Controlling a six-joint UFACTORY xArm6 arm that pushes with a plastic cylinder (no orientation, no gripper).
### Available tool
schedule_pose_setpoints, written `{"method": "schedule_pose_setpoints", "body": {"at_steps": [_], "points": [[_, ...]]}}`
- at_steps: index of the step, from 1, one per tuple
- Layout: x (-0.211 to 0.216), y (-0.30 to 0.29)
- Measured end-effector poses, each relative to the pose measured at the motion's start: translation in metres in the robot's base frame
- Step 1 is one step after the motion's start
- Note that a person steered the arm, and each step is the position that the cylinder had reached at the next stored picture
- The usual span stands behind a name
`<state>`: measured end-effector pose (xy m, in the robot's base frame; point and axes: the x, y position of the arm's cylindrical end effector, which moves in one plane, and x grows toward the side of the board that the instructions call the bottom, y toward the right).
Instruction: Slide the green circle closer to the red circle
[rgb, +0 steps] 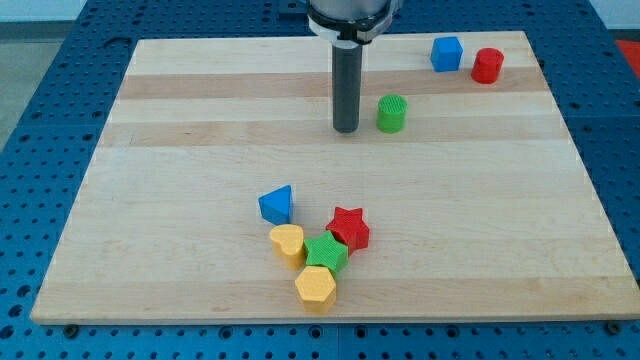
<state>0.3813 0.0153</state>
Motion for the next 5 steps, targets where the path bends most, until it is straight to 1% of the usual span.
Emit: {"method": "schedule_pose_setpoints", "body": {"at_steps": [1,3,5], "points": [[0.0,0.026],[-0.008,0.047],[-0.041,0.096]]}}
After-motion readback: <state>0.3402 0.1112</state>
